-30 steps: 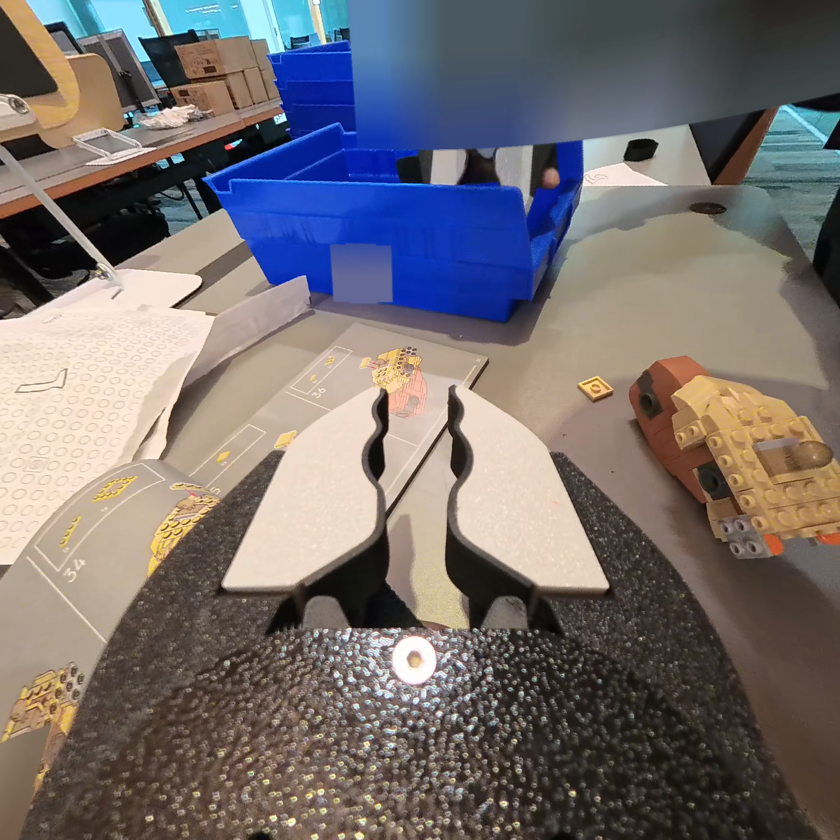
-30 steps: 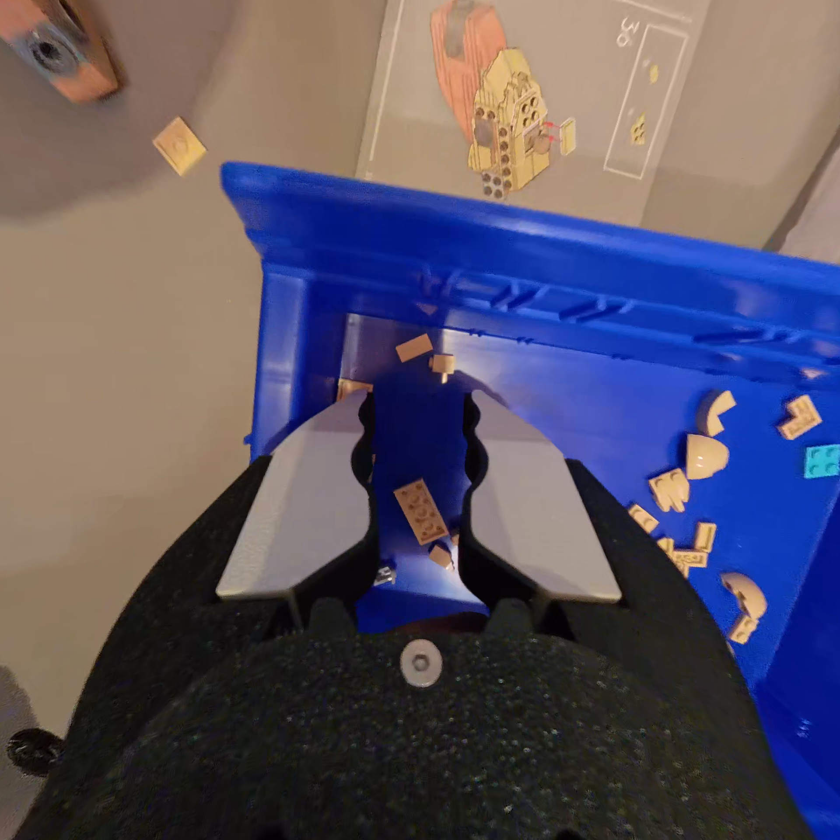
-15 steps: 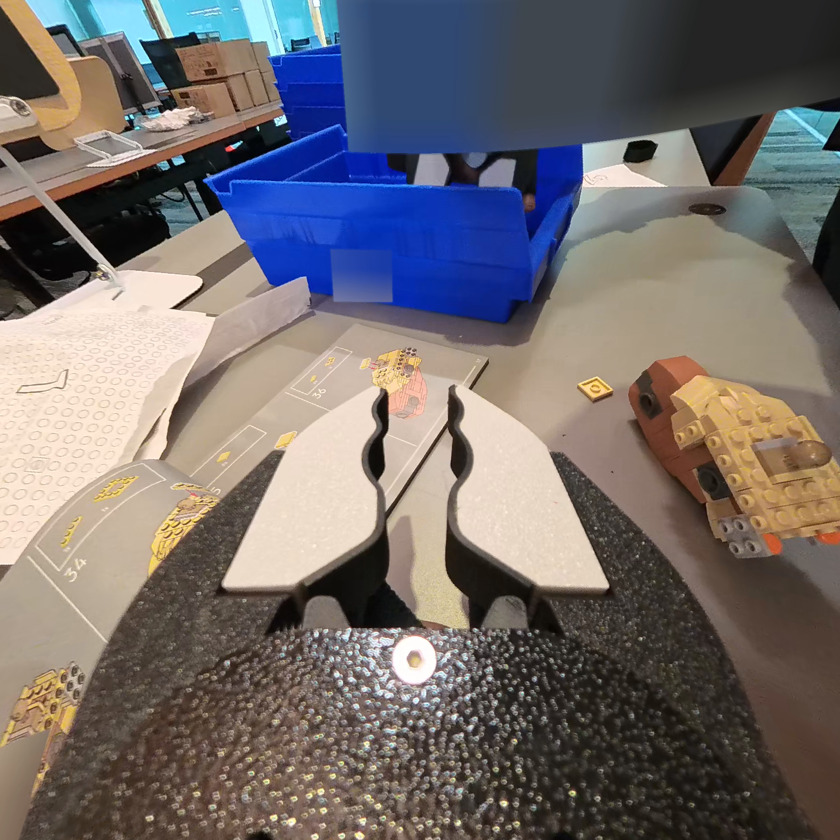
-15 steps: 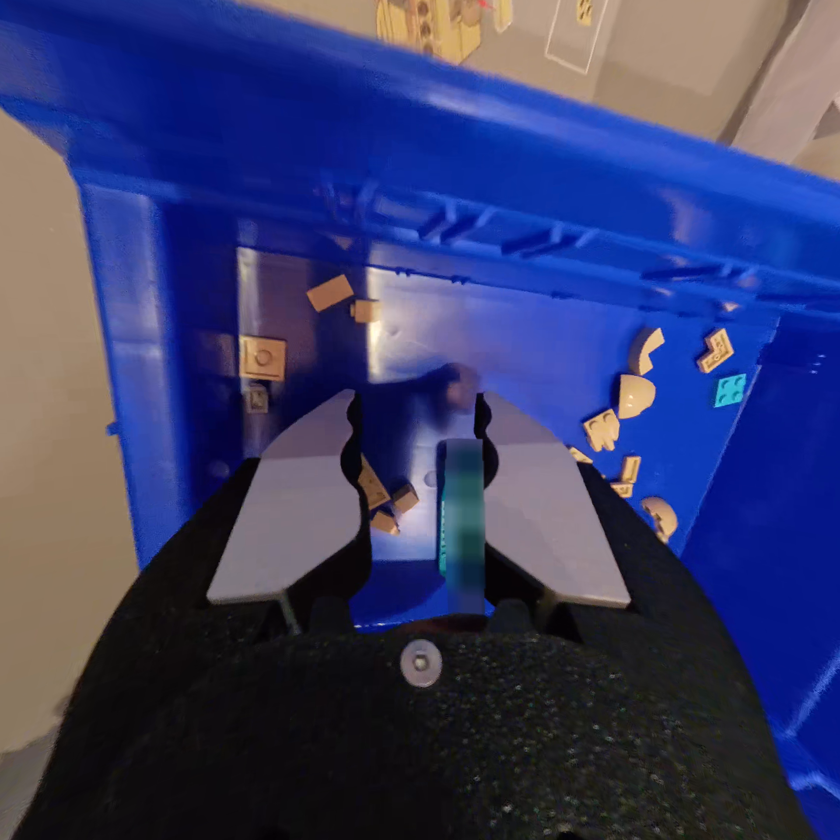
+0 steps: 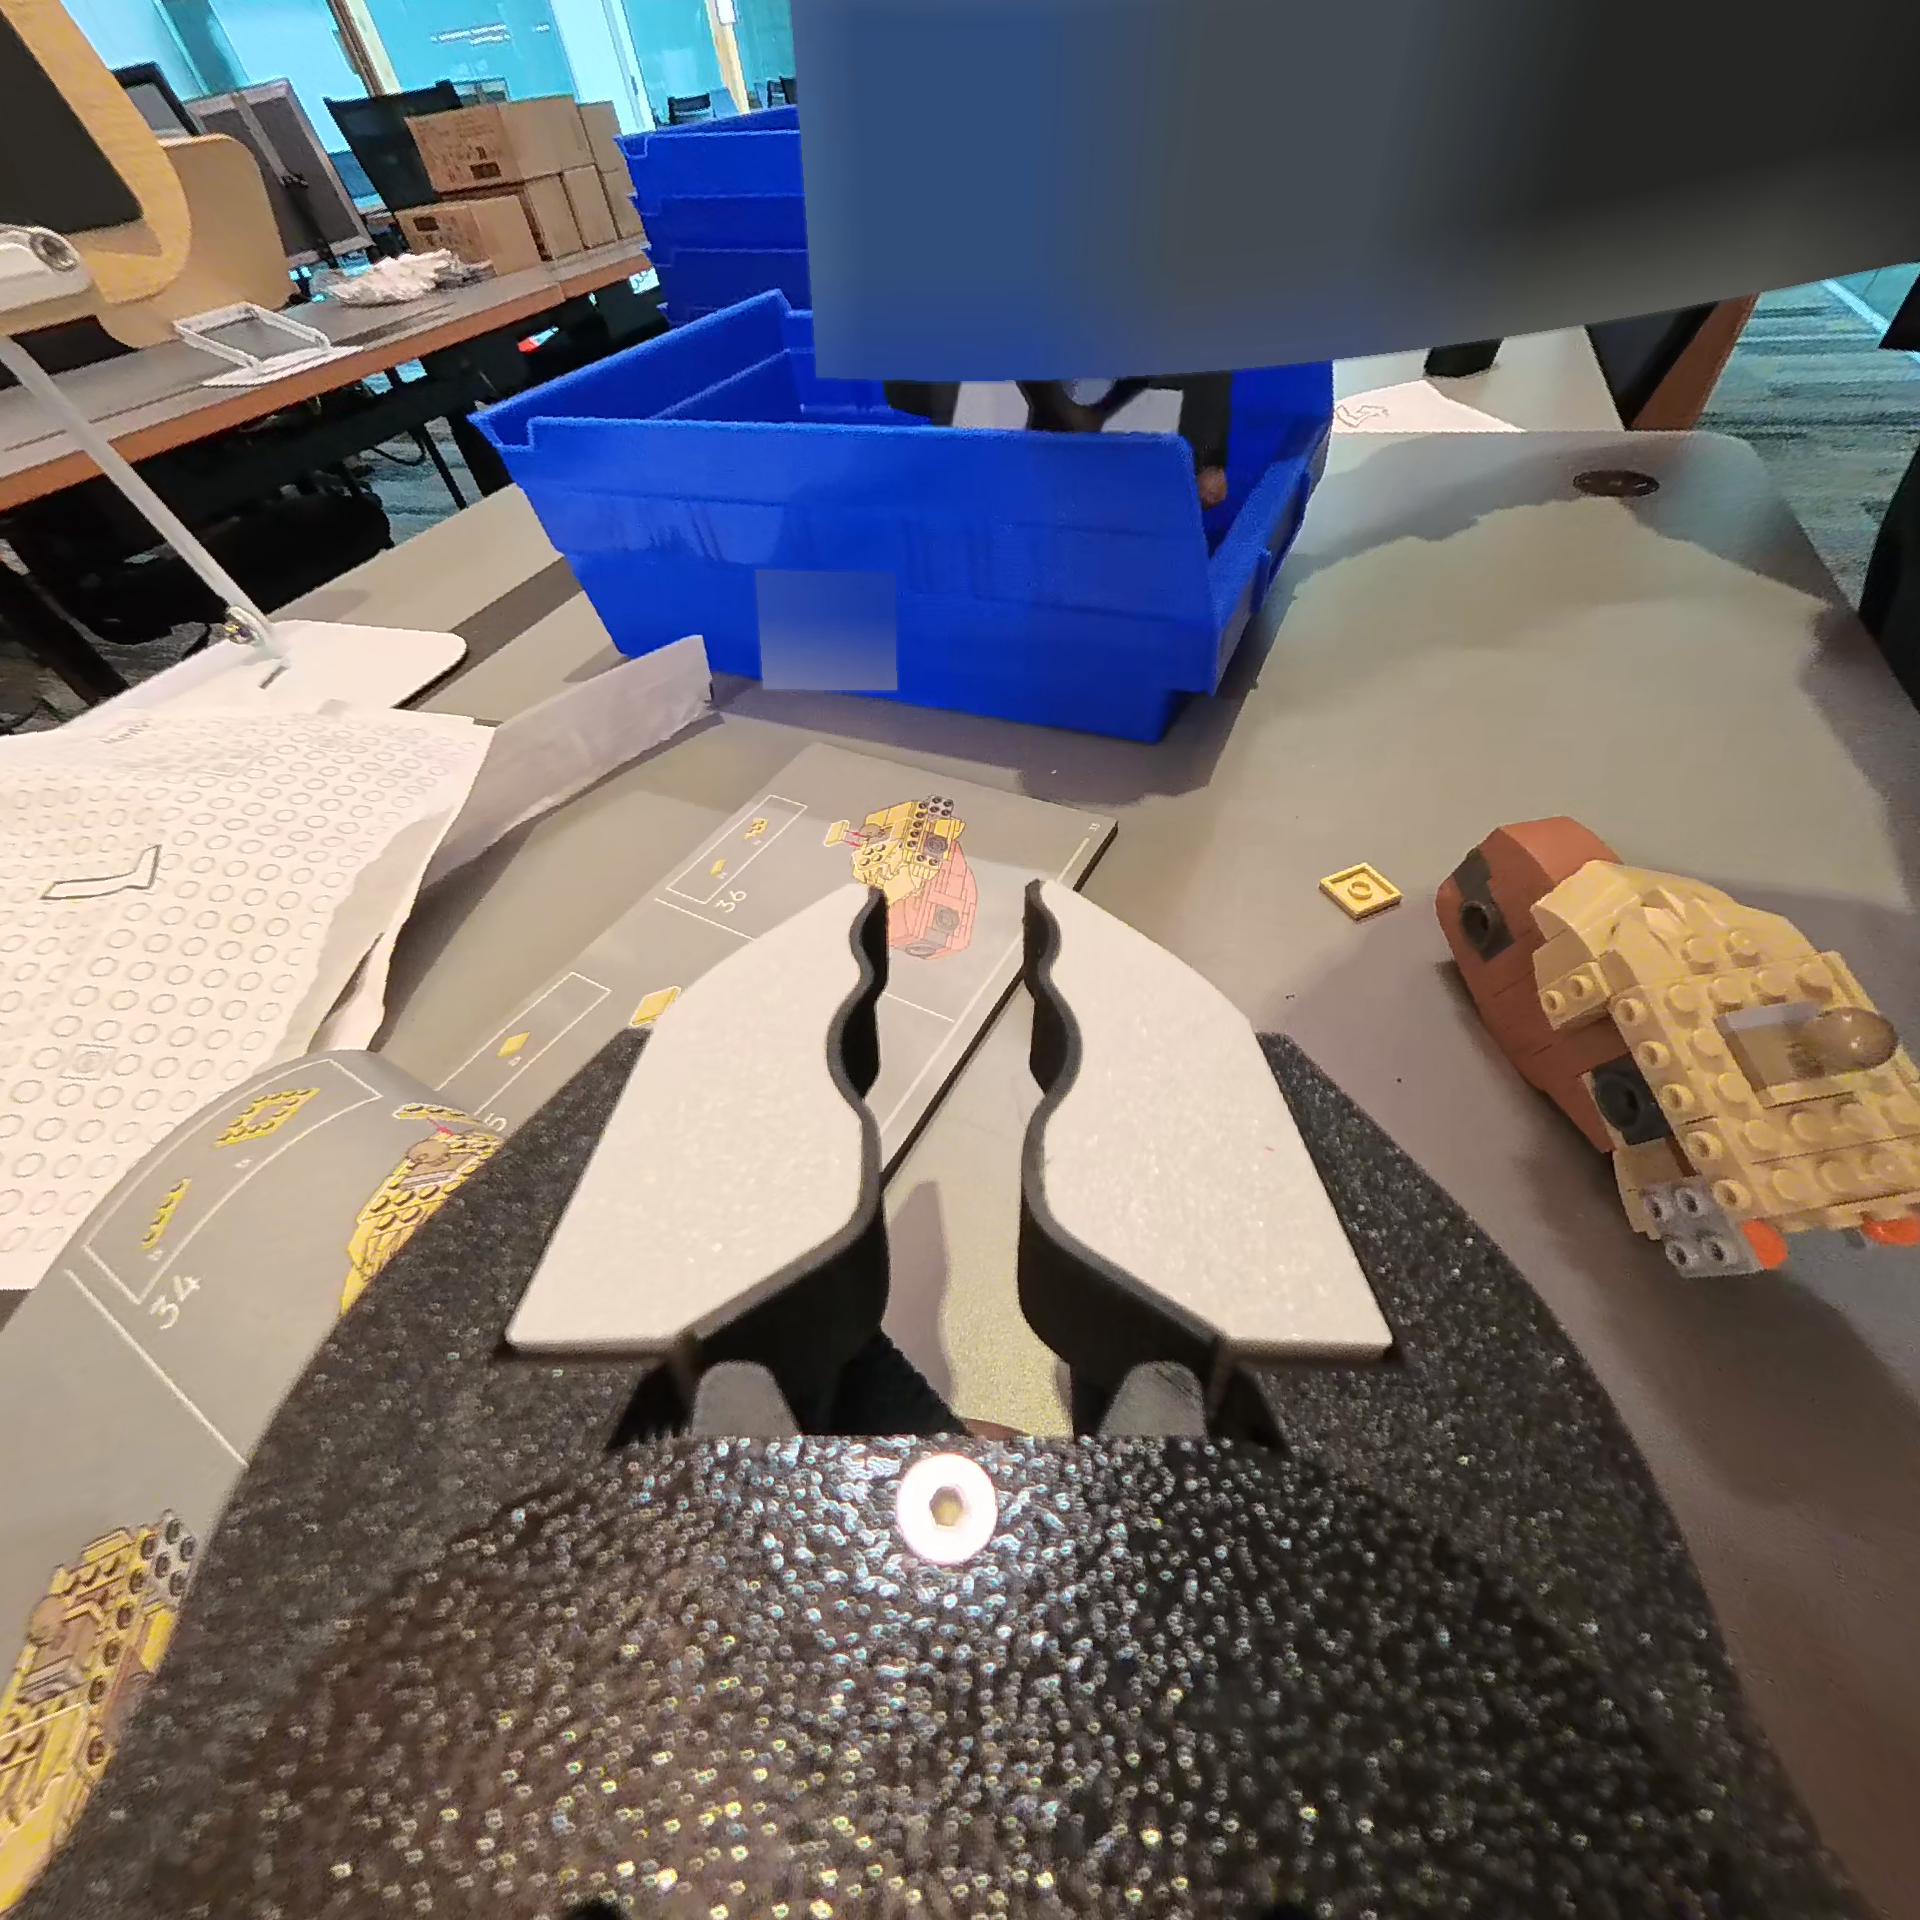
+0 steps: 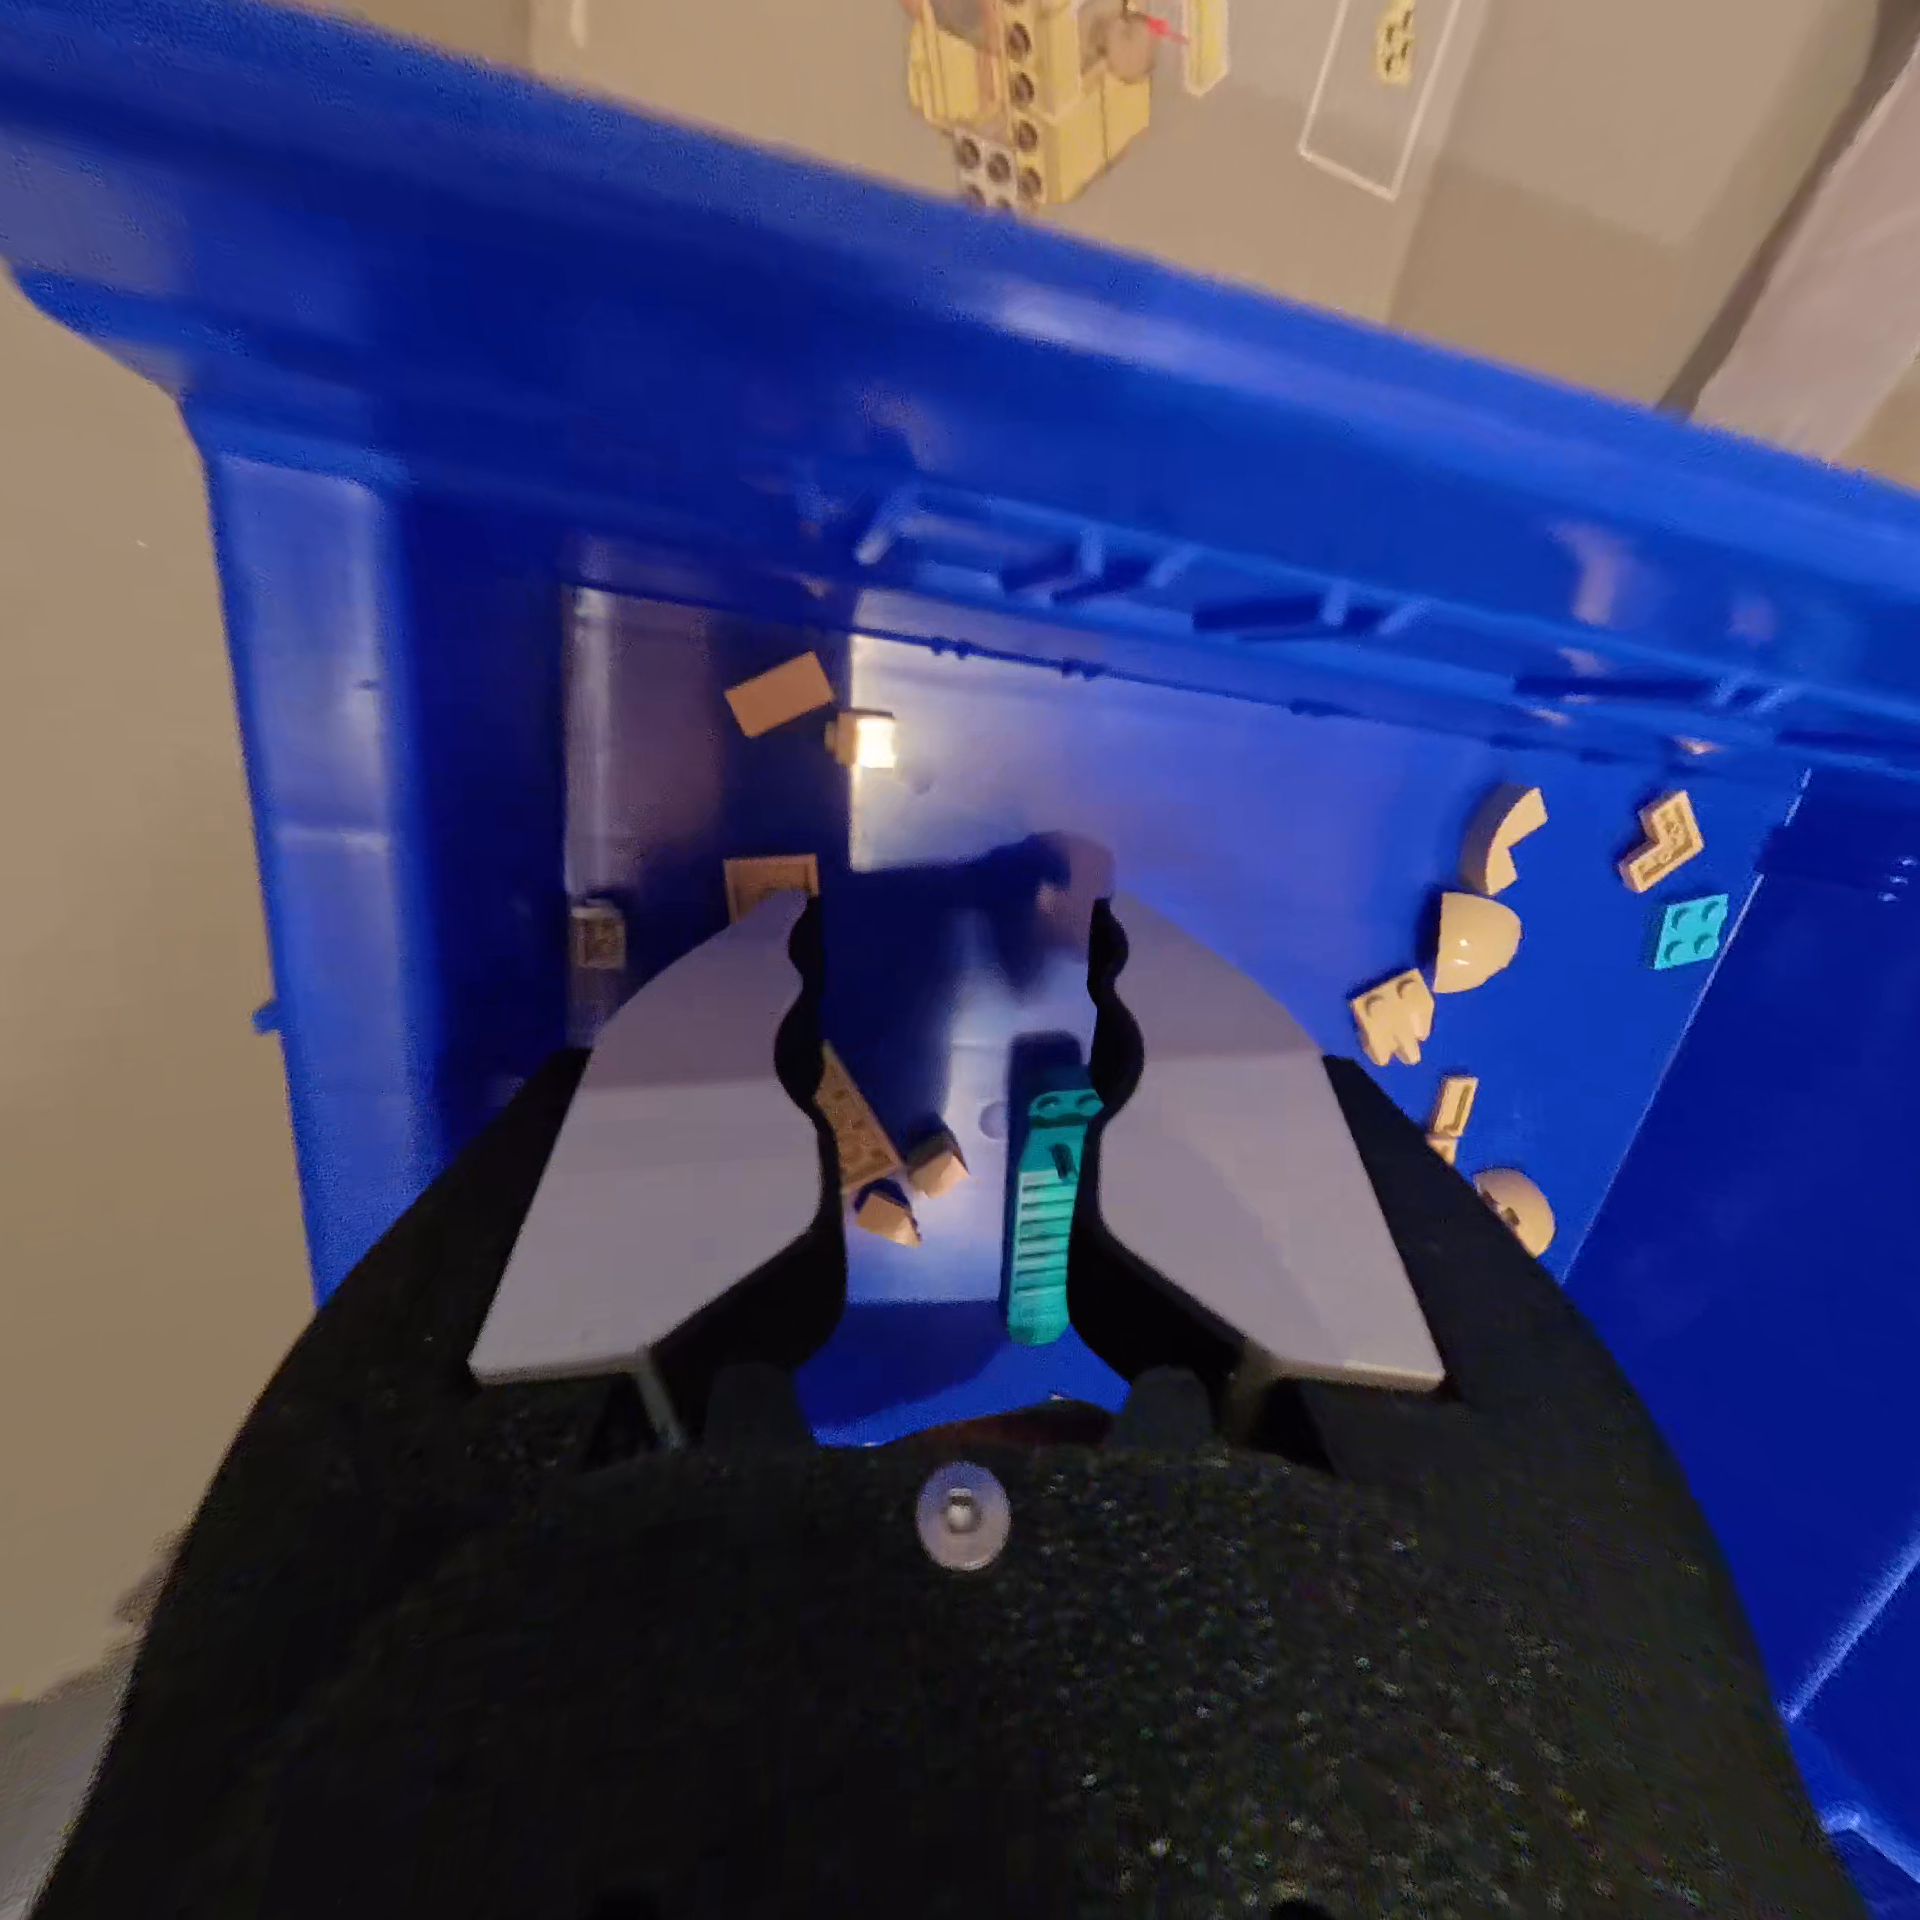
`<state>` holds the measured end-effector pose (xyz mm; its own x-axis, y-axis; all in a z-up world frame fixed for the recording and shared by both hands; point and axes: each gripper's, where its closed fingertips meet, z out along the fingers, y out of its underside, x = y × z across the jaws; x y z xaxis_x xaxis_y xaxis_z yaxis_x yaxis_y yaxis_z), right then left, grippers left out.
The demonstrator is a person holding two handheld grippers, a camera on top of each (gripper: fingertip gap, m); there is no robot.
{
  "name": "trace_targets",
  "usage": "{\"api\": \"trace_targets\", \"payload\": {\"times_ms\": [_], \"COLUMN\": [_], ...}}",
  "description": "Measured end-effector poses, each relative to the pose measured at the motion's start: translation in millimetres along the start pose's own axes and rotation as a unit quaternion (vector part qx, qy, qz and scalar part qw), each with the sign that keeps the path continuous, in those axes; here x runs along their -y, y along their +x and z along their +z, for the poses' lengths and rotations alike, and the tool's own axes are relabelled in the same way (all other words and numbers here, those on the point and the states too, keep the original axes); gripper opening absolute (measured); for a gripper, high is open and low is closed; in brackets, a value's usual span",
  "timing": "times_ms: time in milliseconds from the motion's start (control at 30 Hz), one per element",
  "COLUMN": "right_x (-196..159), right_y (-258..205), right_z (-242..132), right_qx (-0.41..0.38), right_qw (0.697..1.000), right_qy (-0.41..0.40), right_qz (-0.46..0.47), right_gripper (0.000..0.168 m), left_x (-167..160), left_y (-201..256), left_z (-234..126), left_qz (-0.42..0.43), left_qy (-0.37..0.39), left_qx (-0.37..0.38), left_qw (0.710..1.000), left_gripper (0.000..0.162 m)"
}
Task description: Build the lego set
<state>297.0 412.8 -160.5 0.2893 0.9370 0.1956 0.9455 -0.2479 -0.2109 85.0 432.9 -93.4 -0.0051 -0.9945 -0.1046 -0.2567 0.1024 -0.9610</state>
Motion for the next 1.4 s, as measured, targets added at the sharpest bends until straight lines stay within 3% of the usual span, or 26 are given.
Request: {"api": "trace_targets", "payload": {"times_ms": [300, 467, 567, 733, 900, 1133, 1400], "right_x": [7.5, -2.8, 3.9, 24.8, 66.7, 106.7, 108.7], "right_y": [-13.3, 3.2, -1.5, -3.8, -48.0, -116.7, -114.3], "right_z": [-14.7, -8.1, -13.8, -61.2, -98.6, -57.8, -17.5], "right_qx": [0.072, 0.021, 0.053, 0.039, 0.003, -0.019, -0.160], "right_qw": [0.994, 0.998, 0.993, 0.980, 0.975, 0.980, 0.969], "right_qy": [0.063, 0.030, 0.066, 0.149, 0.195, 0.177, 0.148], "right_qz": [0.050, 0.060, 0.086, 0.129, 0.108, 0.093, 0.116], "right_gripper": [0.043, 0.040, 0.040, 0.039, 0.036, 0.036, 0.036], "left_x": [-0.3, -0.7, -0.9, -1.1, 3.1, -8.3, -13.3], "left_y": [1.1, 2.3, 2.7, 2.9, 21.2, 53.5, 83.1], "left_z": [-0.2, 0.0, -0.5, -1.7, -0.2, 4.0, 1.1], "left_qz": [0.006, 0.011, 0.011, 0.006, -0.003, 0.054, 0.122], "left_qy": [-0.002, -0.003, -0.004, -0.005, -0.002, -0.040, -0.043], "left_qx": [0.002, 0.001, 0.001, 0.002, -0.041, -0.083, -0.150], "left_qw": [1.000, 1.000, 1.000, 1.000, 0.999, 0.994, 0.980], "left_gripper": [0.024, 0.024, 0.024, 0.024, 0.025, 0.026, 0.026]}}
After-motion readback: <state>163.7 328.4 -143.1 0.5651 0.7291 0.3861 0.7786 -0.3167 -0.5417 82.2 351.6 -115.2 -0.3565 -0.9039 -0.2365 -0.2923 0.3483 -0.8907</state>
